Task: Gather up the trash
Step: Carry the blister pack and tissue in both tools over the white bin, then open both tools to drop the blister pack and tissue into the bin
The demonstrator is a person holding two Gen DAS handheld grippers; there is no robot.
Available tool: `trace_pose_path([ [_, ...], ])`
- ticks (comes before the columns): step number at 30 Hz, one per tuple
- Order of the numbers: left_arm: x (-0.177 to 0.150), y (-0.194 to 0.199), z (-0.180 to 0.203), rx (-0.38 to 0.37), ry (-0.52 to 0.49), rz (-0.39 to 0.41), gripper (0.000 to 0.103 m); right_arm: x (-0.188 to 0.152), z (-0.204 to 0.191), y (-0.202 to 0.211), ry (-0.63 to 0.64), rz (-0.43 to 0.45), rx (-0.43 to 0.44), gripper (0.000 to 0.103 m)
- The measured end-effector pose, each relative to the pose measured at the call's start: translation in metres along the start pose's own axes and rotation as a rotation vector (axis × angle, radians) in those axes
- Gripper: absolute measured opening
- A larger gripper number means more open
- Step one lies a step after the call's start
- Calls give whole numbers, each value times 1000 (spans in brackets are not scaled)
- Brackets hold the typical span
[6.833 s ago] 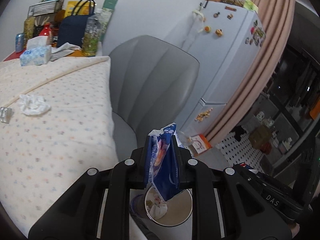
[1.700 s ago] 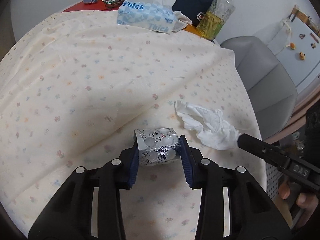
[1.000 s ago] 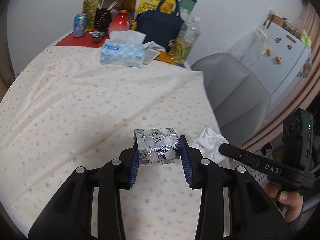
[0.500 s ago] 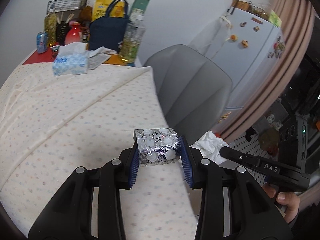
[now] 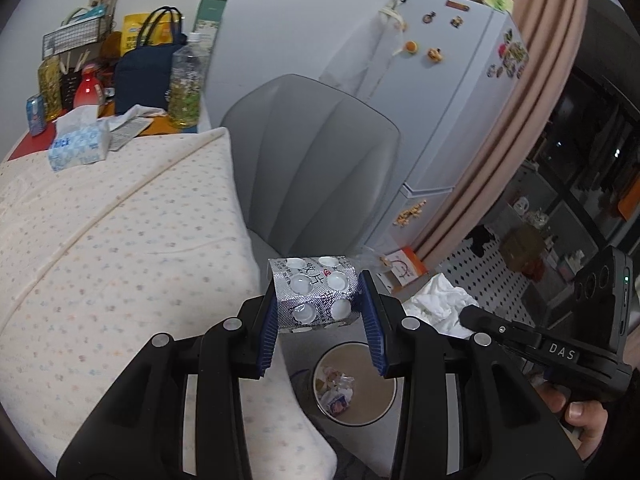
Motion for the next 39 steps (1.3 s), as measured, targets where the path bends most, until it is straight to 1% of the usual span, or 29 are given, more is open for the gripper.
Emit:
trace_pose_path([
  [4, -12, -11, 22, -20, -20, -21, 37, -3, 26, 14, -11, 14, -29, 3],
  [10, -34, -35, 48, -45, -43, -68, 37, -8, 60, 24, -27, 19, -66, 3],
  [18, -66, -72, 73, -66, -66, -139, 37, -13, 100, 22, -46, 19, -115, 3],
  [23, -87, -96, 86, -72, -83, -187, 37, -19, 128, 15, -80, 5, -147, 3],
  [32, -129, -148, 102, -74, -111, -293, 37, -39, 197, -13, -145, -48, -231, 3],
  [36, -145, -171, 104, -71, -115, -338, 37, -46, 226, -30, -137, -65, -290, 3],
  [39, -157, -187, 106, -64, -119, -367, 37, -51, 240, -41, -130, -74, -317, 3],
])
Point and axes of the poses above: each gripper's, at about its wrist camera, not at the fingertips, and y roughly against the way its jaws point, z to its right, x to its top, the point moved 10 cm from there along -y, roughly the way its jaws point, and after that the axes turned 8 degrees about z, right-handed, at the moved point
